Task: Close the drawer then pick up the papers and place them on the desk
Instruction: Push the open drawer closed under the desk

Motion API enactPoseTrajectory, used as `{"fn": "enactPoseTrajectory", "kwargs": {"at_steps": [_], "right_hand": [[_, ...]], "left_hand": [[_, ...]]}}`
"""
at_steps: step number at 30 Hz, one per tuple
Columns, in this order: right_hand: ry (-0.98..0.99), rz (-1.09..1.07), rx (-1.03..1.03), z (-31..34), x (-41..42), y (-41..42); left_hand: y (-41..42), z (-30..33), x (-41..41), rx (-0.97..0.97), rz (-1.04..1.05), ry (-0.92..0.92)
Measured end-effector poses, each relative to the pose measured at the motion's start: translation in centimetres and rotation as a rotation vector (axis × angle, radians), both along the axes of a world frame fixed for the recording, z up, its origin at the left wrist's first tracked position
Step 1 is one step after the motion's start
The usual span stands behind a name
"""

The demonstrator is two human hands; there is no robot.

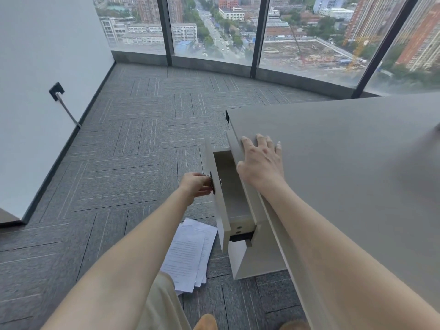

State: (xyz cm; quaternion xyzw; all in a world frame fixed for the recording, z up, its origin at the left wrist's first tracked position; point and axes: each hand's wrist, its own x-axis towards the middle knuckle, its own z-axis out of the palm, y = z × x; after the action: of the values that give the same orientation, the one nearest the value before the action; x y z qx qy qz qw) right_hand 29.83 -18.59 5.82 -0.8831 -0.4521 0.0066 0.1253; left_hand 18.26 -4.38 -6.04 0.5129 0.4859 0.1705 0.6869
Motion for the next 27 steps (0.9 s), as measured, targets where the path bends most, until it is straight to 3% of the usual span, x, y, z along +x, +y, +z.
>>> {"fn": "enactPoseTrajectory", "kwargs": {"at_steps": [27], "right_hand": [[-0.007, -0.011, 0.004, -0.2, 0.1, 0.3]], "left_hand": [[-1.7, -1.2, 5.5, -0.113, -0.063, -0.163]]}}
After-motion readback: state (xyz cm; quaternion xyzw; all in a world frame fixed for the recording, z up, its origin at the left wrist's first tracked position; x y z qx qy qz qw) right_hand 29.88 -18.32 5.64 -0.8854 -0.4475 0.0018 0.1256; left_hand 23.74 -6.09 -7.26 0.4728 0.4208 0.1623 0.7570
